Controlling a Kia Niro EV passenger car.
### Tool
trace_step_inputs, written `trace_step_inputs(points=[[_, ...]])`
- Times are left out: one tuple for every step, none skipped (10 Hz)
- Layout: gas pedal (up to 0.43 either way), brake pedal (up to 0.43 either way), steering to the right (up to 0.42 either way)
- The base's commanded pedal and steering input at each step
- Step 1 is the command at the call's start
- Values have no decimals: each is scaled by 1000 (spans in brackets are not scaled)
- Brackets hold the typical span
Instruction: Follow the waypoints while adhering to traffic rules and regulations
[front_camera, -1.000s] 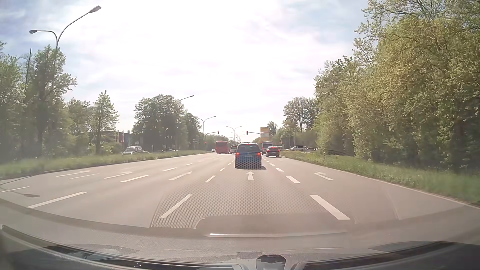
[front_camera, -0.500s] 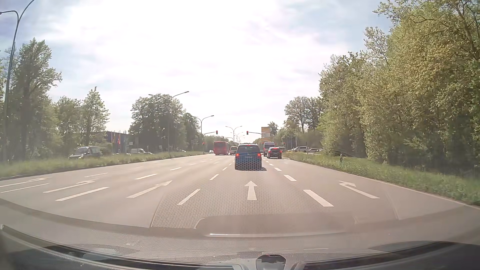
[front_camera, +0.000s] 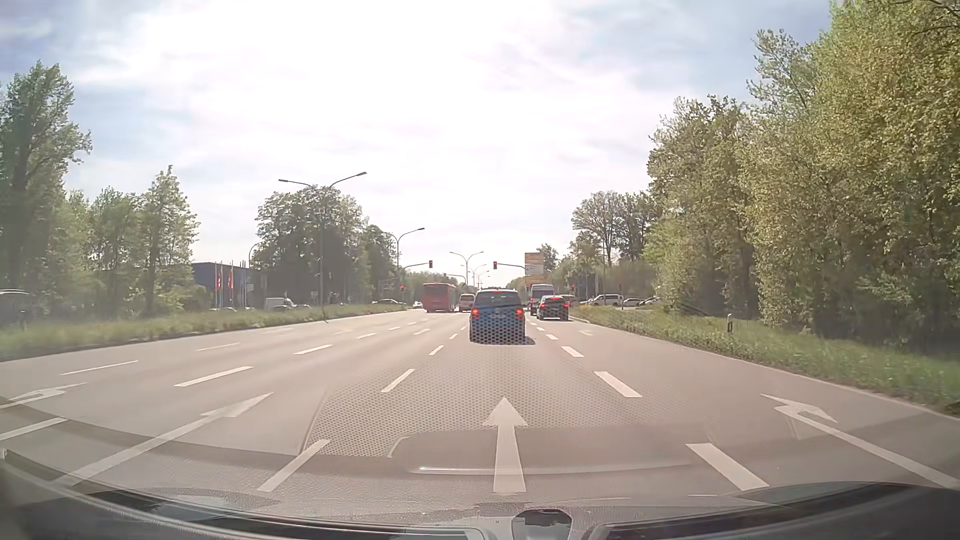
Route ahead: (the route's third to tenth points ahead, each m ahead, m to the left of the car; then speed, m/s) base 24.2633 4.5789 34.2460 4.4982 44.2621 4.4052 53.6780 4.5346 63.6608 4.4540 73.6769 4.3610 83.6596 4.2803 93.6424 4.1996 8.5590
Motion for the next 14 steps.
trace_step_inputs(points=[[0, 134, 0], [0, 134, -1], [0, 134, 0], [0, 134, 0], [0, 134, 0], [0, 128, 0], [0, 122, -1], [0, 128, -1], [0, 128, 0], [0, 122, 0], [0, 134, 0], [0, 134, -1], [0, 134, 0], [0, 146, -1]])
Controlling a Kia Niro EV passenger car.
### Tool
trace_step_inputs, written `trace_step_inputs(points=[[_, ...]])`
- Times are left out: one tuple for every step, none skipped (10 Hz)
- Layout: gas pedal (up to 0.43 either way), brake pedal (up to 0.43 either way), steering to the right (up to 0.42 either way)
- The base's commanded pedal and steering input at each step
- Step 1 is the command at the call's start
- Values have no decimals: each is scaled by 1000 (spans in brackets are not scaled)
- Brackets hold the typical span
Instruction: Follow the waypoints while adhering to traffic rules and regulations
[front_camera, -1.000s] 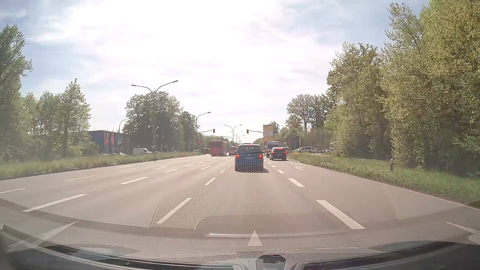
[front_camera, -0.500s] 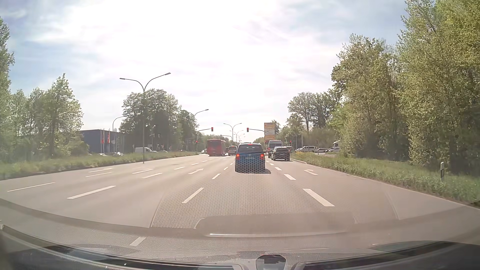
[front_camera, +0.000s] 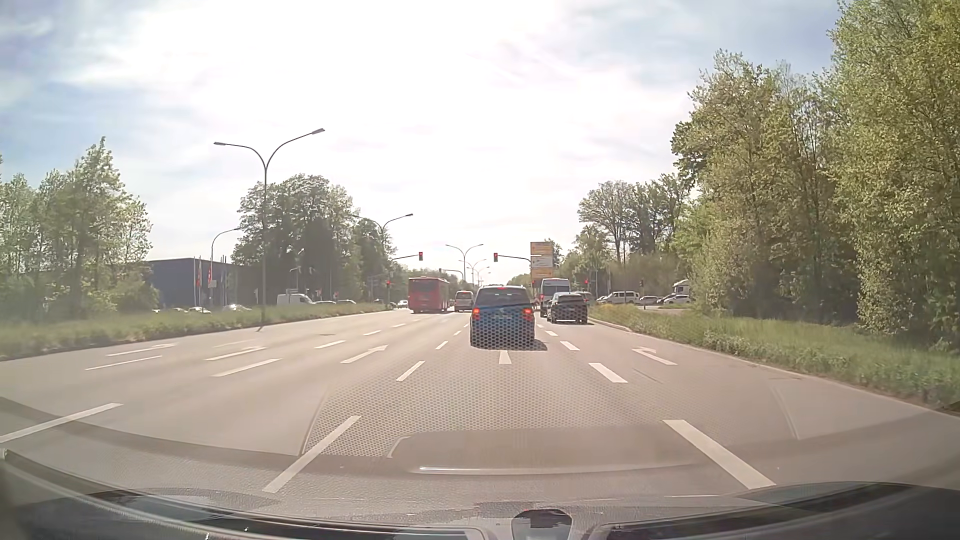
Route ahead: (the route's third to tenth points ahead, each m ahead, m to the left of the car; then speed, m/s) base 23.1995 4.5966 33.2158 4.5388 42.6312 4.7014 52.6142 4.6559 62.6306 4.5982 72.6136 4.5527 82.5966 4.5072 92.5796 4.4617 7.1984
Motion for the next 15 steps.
trace_step_inputs(points=[[0, 152, 0], [0, 152, 0], [0, 159, 0], [0, 171, 0], [0, 177, 1], [0, 171, 1], [0, 177, 2], [0, 177, 4], [0, 183, 4], [0, 183, 5], [0, 159, 4], [0, 140, 3], [0, 140, 3], [0, 134, 2], [0, 134, 3]])
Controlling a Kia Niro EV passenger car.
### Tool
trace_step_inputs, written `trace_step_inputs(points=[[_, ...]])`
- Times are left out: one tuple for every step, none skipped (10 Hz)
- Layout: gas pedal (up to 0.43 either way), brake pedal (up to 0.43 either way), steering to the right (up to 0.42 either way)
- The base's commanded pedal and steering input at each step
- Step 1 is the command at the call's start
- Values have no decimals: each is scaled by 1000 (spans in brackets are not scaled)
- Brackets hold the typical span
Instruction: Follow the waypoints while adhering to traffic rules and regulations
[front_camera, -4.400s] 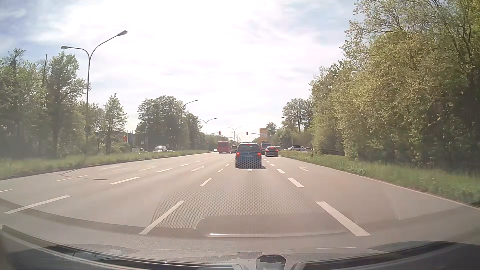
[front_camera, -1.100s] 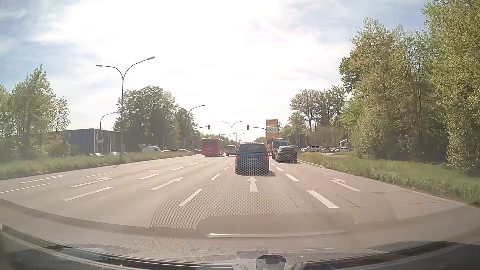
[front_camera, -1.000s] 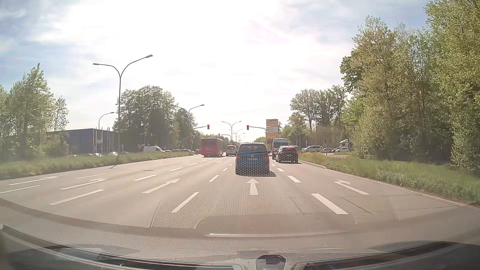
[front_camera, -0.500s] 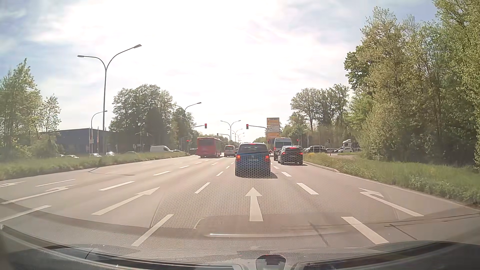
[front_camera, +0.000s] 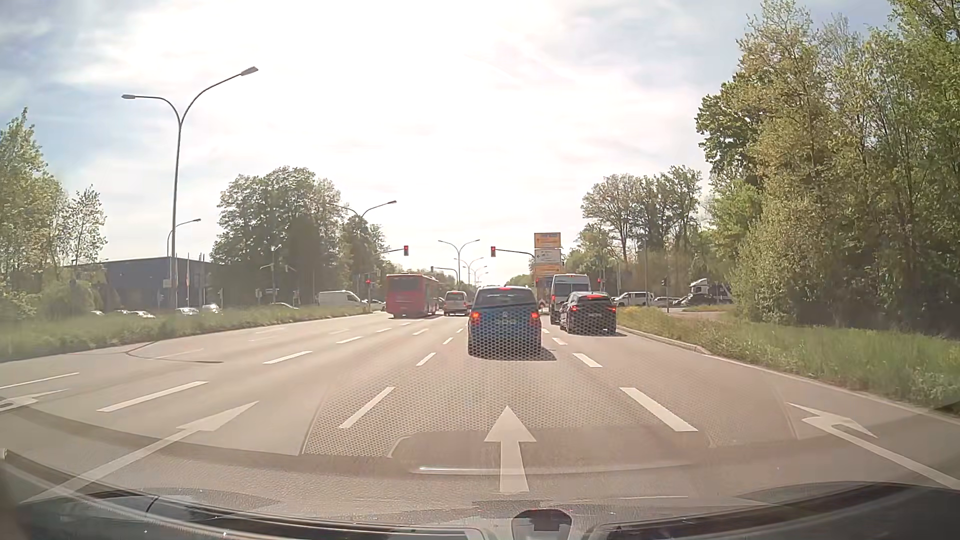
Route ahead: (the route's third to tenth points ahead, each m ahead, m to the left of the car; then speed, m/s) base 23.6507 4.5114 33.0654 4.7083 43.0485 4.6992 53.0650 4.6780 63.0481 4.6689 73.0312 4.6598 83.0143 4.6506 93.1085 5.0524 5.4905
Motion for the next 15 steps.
trace_step_inputs(points=[[0, 134, 2], [0, 140, 1], [0, 134, 0], [0, 134, 0], [0, 134, -1], [0, 128, -2], [0, 128, -2], [0, 128, -3], [0, 128, -3], [0, 128, -3], [0, 122, -3], [0, 122, -3], [0, 122, -3], [0, 122, -3], [0, 116, -3]])
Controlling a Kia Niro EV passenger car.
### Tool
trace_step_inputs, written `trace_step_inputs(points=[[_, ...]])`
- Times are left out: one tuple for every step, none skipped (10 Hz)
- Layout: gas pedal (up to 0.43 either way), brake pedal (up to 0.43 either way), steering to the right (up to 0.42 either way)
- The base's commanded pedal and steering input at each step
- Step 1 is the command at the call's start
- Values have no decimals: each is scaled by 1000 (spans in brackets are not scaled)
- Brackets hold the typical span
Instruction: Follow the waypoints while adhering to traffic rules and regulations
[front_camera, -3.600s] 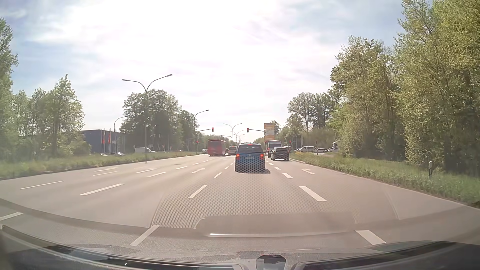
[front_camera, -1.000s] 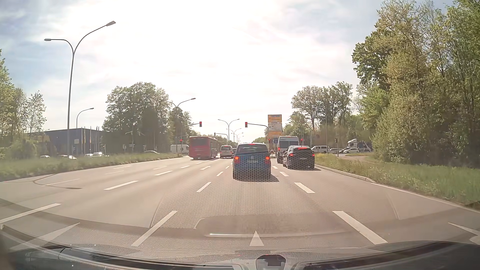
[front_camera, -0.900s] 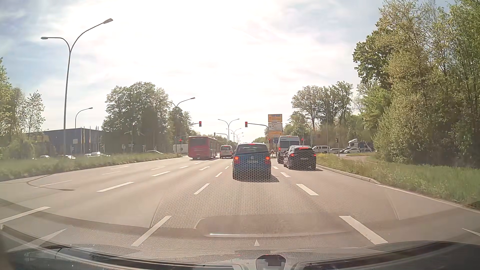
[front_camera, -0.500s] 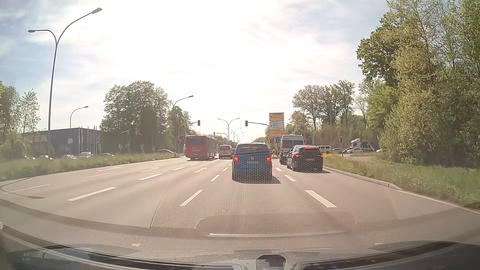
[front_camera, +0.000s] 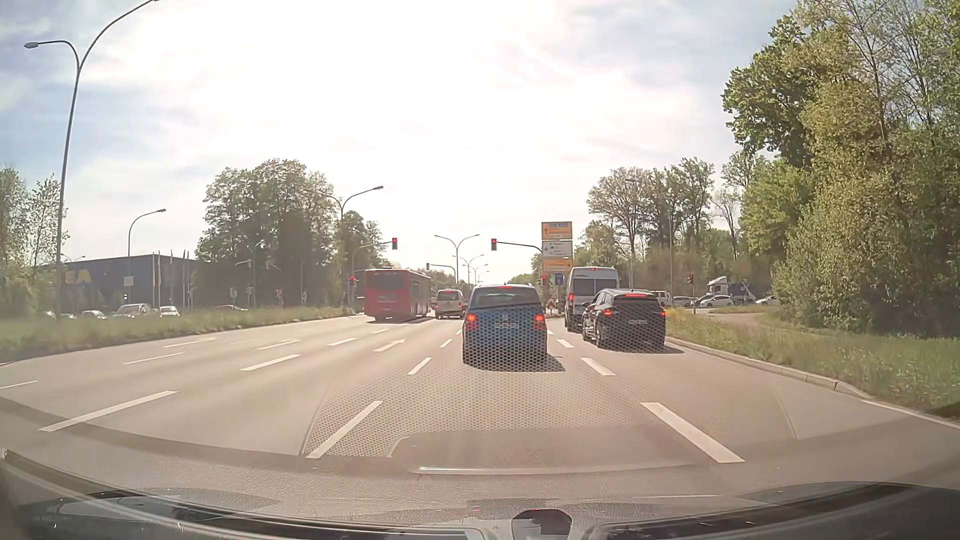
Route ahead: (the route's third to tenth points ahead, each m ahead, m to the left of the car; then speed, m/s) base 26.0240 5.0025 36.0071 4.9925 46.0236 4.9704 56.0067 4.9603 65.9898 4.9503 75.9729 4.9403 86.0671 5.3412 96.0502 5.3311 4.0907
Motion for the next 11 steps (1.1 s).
trace_step_inputs(points=[[0, 116, -3], [0, 116, -3], [0, 116, -3], [0, 116, -3], [0, 110, -3], [0, 110, -3], [0, 110, -3], [0, 116, -3], [0, 116, -3], [0, 116, -3], [0, 122, -3]])
